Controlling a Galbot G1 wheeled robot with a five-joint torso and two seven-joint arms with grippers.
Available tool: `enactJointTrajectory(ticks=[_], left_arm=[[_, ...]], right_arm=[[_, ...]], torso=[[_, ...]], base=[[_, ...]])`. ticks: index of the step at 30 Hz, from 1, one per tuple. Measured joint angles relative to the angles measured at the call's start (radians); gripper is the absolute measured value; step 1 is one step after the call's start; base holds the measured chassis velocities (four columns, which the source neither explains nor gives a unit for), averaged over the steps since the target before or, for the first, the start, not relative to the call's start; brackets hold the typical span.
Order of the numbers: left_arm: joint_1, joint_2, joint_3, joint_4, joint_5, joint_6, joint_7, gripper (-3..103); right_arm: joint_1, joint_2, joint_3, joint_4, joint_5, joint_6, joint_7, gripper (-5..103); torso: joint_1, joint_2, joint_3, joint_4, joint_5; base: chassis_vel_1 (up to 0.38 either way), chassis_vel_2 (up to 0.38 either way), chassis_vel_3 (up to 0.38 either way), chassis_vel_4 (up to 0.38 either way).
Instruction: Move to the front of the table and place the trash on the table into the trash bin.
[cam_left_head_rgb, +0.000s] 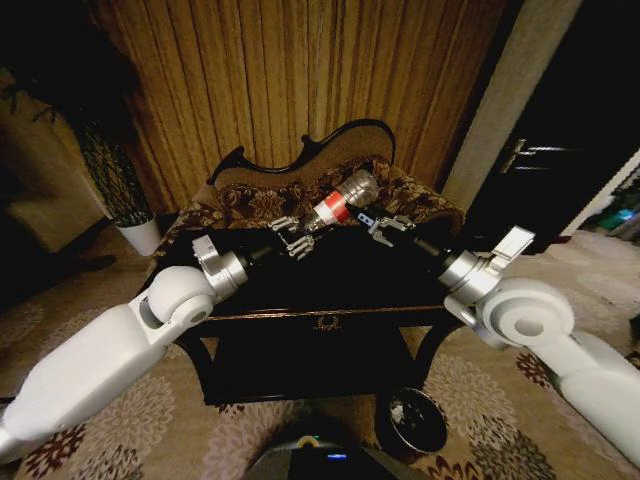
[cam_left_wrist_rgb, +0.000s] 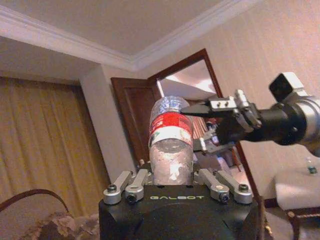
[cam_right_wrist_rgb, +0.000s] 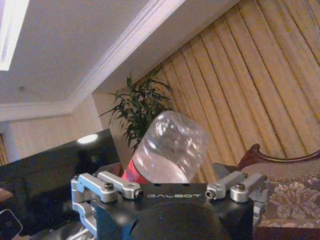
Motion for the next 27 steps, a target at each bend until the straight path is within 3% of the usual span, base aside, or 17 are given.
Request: enactJointTrajectory(ticks=[10,12,14,16,18,20,27], left_arm=[[-0.004,0.03,0.044,-0.017,0.005,0.0,0.009,31],[-0.007,0.029,0.048,-0.019,0.005,-0.002,0.009,31],[-0.007,0.03,0.048,-0.02,0.006,-0.002,0.009,31],[-0.004,0.033,0.048,-0.022,0.007,-0.003,0.008,31],[-0.004,0.033,0.047,-0.022,0.007,-0.003,0.008,31],[-0.003,0.033,0.047,-0.023,0.008,-0.004,0.008,31],[-0.002,0.042,0.047,-0.021,0.019,-0.029,0.025,31]], right_arm=[[-0.01,-0.005,0.016,0.007,-0.013,-0.001,0.001,101],[-0.017,-0.007,0.017,0.007,-0.021,-0.002,0.002,91],[-0.021,-0.007,0.019,0.007,-0.023,-0.002,0.003,91],[-0.03,-0.008,0.024,0.009,-0.028,-0.001,0.003,76],[-0.031,-0.009,0.024,0.011,-0.029,-0.001,0.003,76],[-0.032,-0.01,0.025,0.012,-0.031,-0.001,0.003,65],[-0.047,-0.015,0.037,0.015,-0.035,-0.001,0.001,52]], torso=[[0.0,0.0,0.0,0.0001,-0.0001],[0.0,0.0,0.0,0.0,0.0],[0.0,0.0,0.0,0.0,0.0],[0.0,0.0,0.0,0.0001,0.0],[0.0,0.0,0.0,0.0001,-0.0001],[0.0,0.0,0.0,0.0001,-0.0001],[0.0,0.0,0.0,0.0001,0.0]], base=[[0.0,0.0,0.0,0.0],[0.0,0.0,0.0,0.0],[0.0,0.0,0.0,0.0],[0.0,0.0,0.0,0.0],[0.0,0.0,0.0,0.0],[0.0,0.0,0.0,0.0],[0.0,0.0,0.0,0.0]])
